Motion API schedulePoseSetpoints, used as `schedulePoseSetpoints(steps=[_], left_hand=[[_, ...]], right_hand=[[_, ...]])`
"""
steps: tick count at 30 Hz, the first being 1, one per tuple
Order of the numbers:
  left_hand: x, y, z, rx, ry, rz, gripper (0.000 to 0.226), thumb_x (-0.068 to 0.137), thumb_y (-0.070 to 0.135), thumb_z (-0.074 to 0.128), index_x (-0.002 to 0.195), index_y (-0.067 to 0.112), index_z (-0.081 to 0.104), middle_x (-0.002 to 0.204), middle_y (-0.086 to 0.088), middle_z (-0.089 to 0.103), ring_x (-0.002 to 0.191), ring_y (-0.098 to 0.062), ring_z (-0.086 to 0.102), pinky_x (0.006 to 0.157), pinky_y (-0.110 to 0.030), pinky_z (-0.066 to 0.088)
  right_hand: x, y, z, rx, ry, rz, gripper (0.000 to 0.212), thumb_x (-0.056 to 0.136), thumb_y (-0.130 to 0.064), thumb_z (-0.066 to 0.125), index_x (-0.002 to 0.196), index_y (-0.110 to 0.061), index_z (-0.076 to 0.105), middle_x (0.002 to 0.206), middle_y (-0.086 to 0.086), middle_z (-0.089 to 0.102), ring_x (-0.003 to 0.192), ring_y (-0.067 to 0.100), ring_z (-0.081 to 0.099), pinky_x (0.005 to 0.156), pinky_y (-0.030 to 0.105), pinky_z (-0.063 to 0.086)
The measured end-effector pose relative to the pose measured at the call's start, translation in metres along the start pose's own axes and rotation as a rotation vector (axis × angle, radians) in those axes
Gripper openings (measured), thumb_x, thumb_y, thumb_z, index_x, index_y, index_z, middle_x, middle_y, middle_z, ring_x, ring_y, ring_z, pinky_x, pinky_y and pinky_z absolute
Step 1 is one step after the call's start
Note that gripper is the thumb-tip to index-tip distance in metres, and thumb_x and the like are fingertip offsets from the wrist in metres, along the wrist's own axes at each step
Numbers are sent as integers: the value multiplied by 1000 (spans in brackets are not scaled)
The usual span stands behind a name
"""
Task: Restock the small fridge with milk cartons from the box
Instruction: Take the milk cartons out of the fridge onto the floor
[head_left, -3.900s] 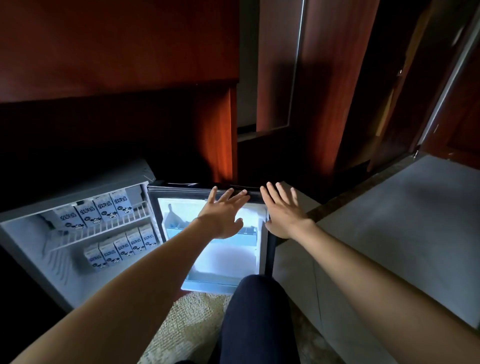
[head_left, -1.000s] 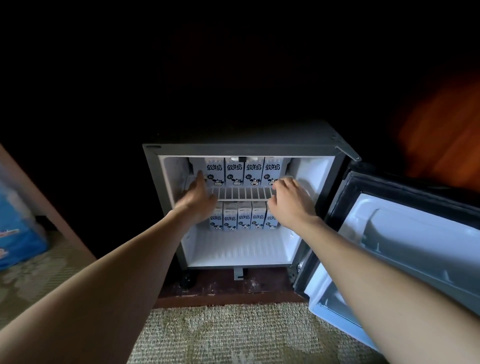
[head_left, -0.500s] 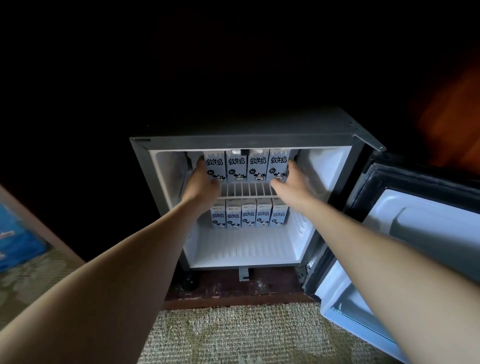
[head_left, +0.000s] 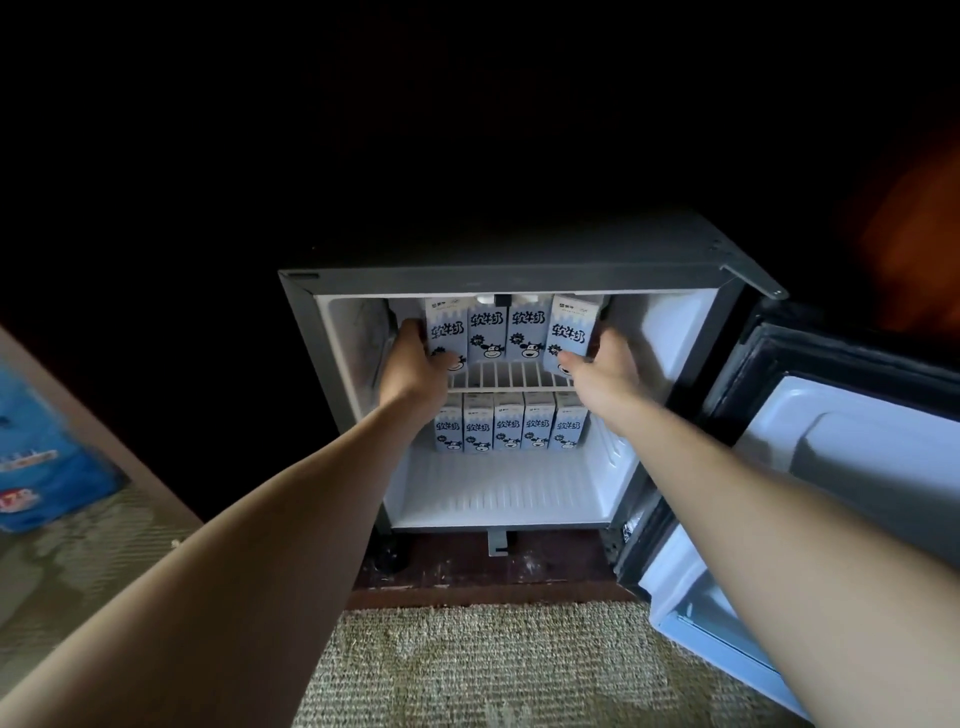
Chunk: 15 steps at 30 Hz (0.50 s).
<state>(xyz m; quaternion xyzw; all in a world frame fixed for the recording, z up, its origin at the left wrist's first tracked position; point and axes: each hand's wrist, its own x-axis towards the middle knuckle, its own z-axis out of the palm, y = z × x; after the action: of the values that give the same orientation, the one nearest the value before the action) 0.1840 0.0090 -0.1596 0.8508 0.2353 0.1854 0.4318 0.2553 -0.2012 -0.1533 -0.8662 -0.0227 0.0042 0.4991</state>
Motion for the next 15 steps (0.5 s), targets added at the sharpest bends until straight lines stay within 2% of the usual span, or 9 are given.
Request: schedulePoseSetpoints(steps=[3, 6, 10, 15], left_hand=[[-21, -1, -3, 68, 97, 35, 24, 88, 22, 66, 104, 20, 48, 96, 0, 62, 84, -22, 61, 75, -43, 56], [-47, 3, -11, 120, 125, 131, 28, 89, 16, 67, 108, 14, 47, 108, -4, 59, 92, -24, 56, 77, -40, 50], [-82, 16, -25, 116, 68, 179, 26, 90, 10, 66, 105, 14, 45, 106, -3, 61, 92, -26, 57, 76, -43, 51], [-129, 47, -38, -45, -93, 111, 33, 87, 9, 71, 108, 22, 49, 99, 8, 67, 90, -13, 66, 71, -35, 56]], right_hand=[[-19, -1, -1, -46, 60, -86, 36, 94, -14, 66, 125, -10, 50, 119, 3, 52, 104, 17, 49, 89, 28, 40], [-40, -1, -4, 20, 28, -156, 42, 91, -4, 64, 129, -16, 50, 129, 6, 55, 115, 19, 55, 92, 25, 41], [-75, -15, -20, 42, -24, -202, 44, 93, -5, 63, 134, -14, 47, 124, 0, 54, 112, 14, 53, 94, 24, 40], [-125, -28, -49, -66, -148, -275, 46, 94, -14, 65, 136, -18, 46, 130, 0, 60, 113, 13, 57, 90, 23, 41]])
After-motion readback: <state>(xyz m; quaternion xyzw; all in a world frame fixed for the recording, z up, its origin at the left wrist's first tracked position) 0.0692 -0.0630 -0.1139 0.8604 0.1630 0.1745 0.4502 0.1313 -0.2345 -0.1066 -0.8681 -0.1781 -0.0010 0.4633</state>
